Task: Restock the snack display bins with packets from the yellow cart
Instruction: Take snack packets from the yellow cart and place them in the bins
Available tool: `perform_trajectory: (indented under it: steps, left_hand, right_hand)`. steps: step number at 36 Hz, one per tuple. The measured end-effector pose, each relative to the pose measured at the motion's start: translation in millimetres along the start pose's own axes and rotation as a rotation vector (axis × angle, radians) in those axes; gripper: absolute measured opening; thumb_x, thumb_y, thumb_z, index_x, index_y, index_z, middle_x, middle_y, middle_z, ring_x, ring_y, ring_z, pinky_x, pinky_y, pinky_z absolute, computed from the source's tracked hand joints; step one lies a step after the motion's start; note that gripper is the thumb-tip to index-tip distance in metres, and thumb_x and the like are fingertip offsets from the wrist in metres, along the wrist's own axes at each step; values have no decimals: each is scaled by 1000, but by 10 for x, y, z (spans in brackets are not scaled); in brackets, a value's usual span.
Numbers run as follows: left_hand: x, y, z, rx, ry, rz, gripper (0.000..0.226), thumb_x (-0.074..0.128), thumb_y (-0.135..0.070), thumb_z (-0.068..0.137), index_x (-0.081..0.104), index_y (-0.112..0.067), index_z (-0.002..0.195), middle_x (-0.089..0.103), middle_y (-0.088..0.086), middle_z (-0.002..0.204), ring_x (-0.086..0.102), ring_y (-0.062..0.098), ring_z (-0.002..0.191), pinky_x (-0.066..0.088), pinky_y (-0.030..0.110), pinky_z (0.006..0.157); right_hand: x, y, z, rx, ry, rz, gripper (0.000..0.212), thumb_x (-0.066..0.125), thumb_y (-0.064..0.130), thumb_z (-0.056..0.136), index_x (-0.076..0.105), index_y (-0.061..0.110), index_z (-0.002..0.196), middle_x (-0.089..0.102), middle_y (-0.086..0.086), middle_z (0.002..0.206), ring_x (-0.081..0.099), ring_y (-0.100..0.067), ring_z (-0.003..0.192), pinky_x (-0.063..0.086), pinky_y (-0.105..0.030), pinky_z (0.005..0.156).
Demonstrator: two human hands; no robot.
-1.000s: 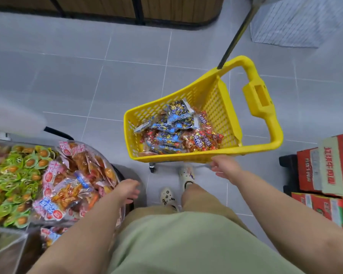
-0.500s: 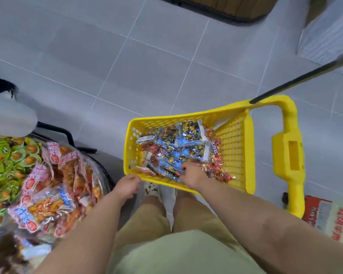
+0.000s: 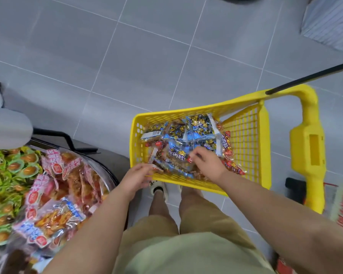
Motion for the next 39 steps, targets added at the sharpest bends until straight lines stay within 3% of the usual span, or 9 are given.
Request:
perform_trajectory:
  steps: [5,11,15,19,22,24,27,33,39]
  left_hand:
    - [175,-441,54,202,144,-27,16,68,-33,85,62,-30,99,62,-1,104,60,15,98,50,34,81]
    - [148,-662,135,278,48,19,55,86,-20,69,51,-26,111,54,1,112,58,21,104,50,43,89]
    - [294,-638,127,212,298,221,43,83,-24,66,66,-23,106,71,-1,106,65,17,97,50,26,80]
    - [362,-449,148,62,405,226,25,75,-11,79,68,-16,103,72,0,94,59,15,73,41,21,53]
    - [304,-362,214,4,304,146,42,73,-7,80,60,3,118,70,15,107,64,28,96,51,45,94]
    - [296,-299,222,-41,271,74,43,72,-1,80,58,6,120,70,19,108,66,34,97,51,49,94]
    - [274,-233,261,-53,237,-22,34,65,8,83,59,-6,113,75,8,95,72,23,84,59,36,76]
    - [209,-185,332,-62,215,-68,64,62,11,84,41,-11,140,62,13,128,64,29,110,52,47,94]
    - [224,-253,315,-85,199,-147,44,63,3,86,51,-10,126,69,16,114,68,33,100,56,49,84]
  right_hand:
    - [-141,150,-94,23,-93,345,19,53,24,94,55,19,76,46,-1,69,41,-5,59,34,-14,55]
    - [-36,117,23,217,65,680,22,51,14,96,53,17,74,55,3,74,63,-8,70,54,-29,81]
    - [108,173,58,223,203,650,18,55,17,94,57,18,76,55,4,79,62,-5,74,54,-19,73]
    - [5,49,159,278,17,699,17,53,26,95,65,22,84,67,6,81,62,-11,78,53,-23,71]
    - [-357,-317,186,409,-414,469,10,56,23,91,61,17,97,61,10,86,59,-14,84,49,-24,71]
    - [-539,-586,160,532,-573,247,32,62,23,86,56,12,116,59,-4,108,56,-25,101,49,-38,86]
    - [-558,-834,235,628,-460,36,59,68,33,83,46,3,129,51,-17,128,48,-33,118,41,-42,99]
    - [-460,-960,452,678,-221,-169,95,68,55,76,24,4,144,42,-16,141,38,-34,131,38,-42,105]
    - [-551,-1003,425,727,-271,119,83,79,40,71,38,4,133,54,-14,127,56,-33,111,49,-38,87]
Point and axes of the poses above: each hand's wrist, its own z-axis towards the middle knuckle, its own x-axis out of the palm, y = z × x, the point moved 7 cm from there along z, towards the middle knuckle
